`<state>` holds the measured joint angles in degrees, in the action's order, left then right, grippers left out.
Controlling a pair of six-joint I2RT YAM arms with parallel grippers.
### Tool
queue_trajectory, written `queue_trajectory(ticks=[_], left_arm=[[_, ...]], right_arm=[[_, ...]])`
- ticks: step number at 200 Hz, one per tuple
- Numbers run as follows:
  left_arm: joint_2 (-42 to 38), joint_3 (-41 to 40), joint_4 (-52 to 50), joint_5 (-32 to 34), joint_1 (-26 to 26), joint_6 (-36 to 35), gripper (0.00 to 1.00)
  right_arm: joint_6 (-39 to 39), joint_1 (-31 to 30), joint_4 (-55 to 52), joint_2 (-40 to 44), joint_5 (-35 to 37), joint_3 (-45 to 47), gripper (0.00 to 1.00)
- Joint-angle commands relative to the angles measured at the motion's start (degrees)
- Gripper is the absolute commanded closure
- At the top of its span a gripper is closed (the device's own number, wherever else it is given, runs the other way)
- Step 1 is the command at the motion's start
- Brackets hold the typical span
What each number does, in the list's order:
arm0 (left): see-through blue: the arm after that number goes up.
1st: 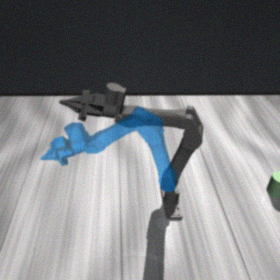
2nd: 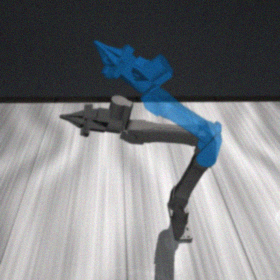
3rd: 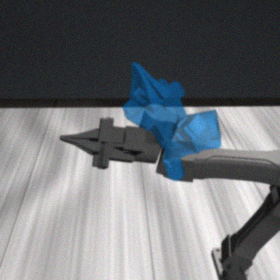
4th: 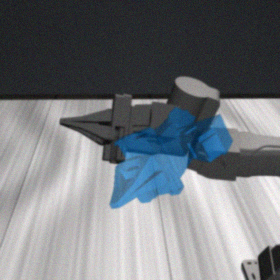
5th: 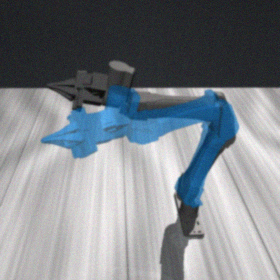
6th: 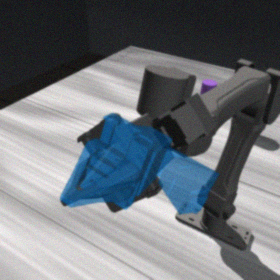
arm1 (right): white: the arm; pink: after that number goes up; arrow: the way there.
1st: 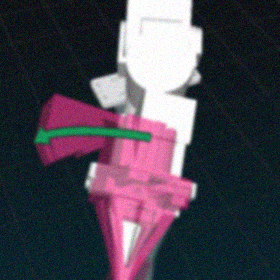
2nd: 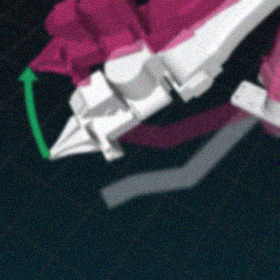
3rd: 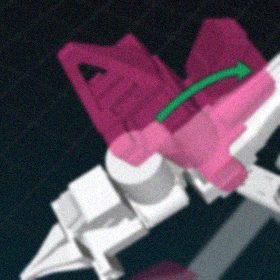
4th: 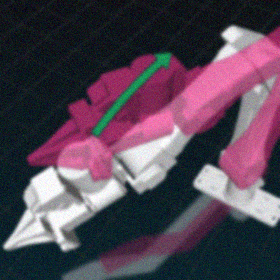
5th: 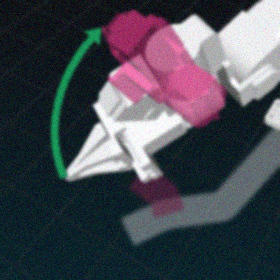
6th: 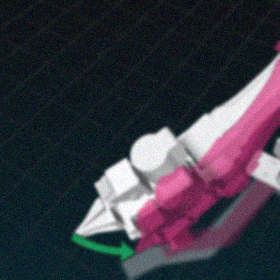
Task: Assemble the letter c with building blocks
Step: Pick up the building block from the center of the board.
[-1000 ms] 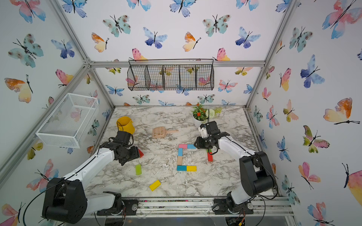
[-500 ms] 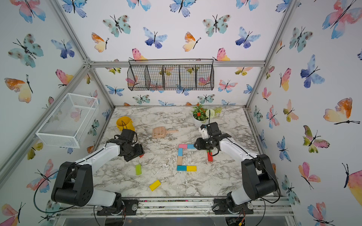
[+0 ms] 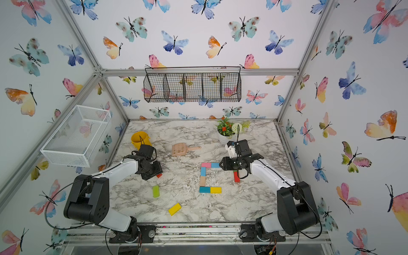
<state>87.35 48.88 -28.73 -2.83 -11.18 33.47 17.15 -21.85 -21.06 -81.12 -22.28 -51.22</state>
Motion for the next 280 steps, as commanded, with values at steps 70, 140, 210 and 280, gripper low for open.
queue_trajectory(ticks=[70, 140, 210, 280], left_arm=[[4.91, -1.51, 2.36, 0.30, 0.45, 0.45, 0.50], [4.58, -0.50, 1.65, 1.53, 0.46, -1.13, 0.61], [0.46, 0.80, 0.23, 0.94, -0.96, -5.13, 0.75], [-6.82, 8.59, -6.57, -0.23, -12.29, -11.54, 0.75]], right_arm=[[-2.91, -0.31, 0.17, 2.57, 1.54, 0.36, 0.59], [-3.52, -0.32, -0.21, 2.37, 1.98, 0.24, 0.60], [-2.52, -0.36, 0.56, 2.81, 2.19, 1.12, 0.60], [-1.39, 0.60, -0.18, 1.15, 2.09, -0.48, 0.59]])
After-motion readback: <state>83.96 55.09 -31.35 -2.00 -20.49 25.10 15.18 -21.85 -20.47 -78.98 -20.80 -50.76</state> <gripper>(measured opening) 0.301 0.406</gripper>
